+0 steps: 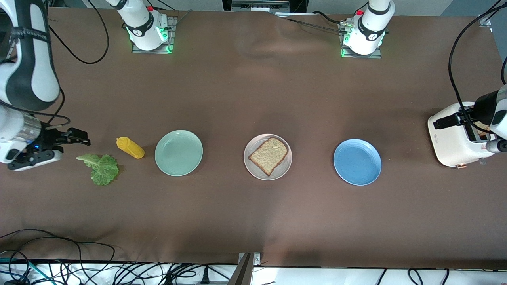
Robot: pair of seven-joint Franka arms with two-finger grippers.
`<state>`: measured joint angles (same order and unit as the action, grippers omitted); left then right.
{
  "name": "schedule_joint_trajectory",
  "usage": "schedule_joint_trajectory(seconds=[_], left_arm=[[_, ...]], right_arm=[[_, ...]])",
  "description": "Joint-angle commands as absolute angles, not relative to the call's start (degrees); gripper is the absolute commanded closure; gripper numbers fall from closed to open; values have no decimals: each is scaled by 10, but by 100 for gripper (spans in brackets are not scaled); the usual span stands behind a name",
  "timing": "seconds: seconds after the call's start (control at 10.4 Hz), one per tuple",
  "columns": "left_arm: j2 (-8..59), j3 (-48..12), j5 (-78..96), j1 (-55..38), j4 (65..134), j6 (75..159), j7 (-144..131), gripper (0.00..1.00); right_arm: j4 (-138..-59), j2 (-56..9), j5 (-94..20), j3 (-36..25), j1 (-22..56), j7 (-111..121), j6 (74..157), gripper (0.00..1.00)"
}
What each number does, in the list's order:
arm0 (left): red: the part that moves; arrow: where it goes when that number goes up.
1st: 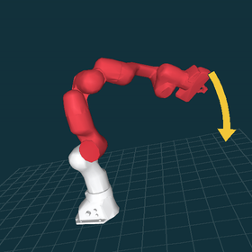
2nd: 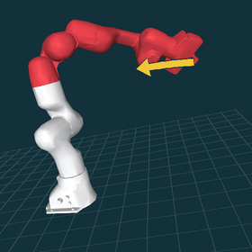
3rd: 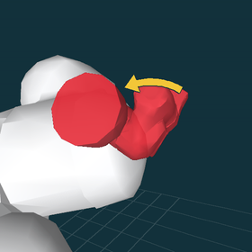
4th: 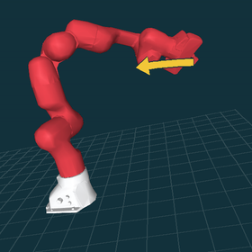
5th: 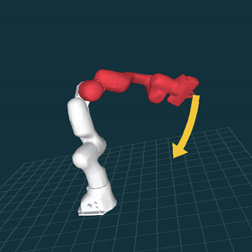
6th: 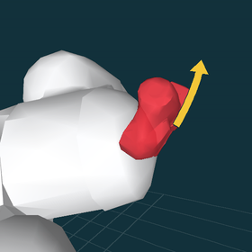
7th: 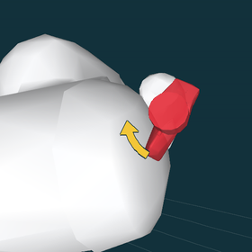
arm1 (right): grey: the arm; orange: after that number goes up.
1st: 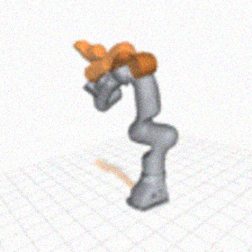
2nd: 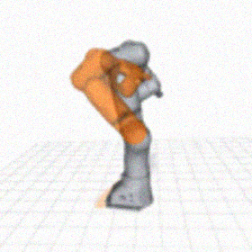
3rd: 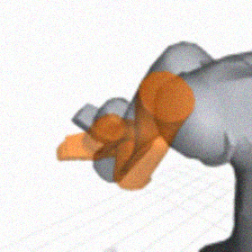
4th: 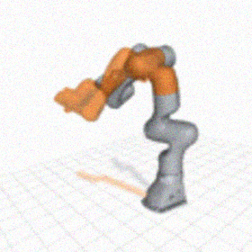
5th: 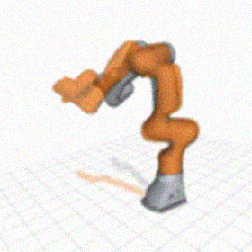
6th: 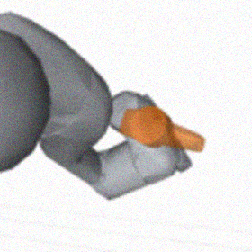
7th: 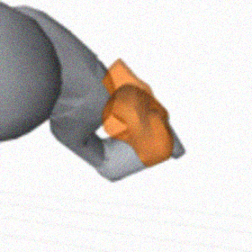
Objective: Make sandwich on beige plate with both arms
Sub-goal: 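Lower the right gripper onto the green lettuce leaf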
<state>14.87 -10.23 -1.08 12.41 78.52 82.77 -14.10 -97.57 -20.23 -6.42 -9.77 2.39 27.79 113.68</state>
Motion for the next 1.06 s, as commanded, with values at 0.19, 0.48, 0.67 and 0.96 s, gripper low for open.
schedule_joint_trajectory(seconds=[0.19,0.48,0.67,0.96], left_arm=[[98,-94,5,125,828,833,-123,0],[100,-98,6,120,827,832,-122,0],[103,-98,7,117,827,832,-120,0],[103,-106,7,115,819,829,-123,0]], right_arm=[[-982,-267,-84,-95,-4,419,1223,0],[-976,-328,-100,-76,-38,465,1259,0],[-975,-362,-157,-75,-43,540,1292,0],[-983,-367,-159,-73,-42,583,1317,0]])
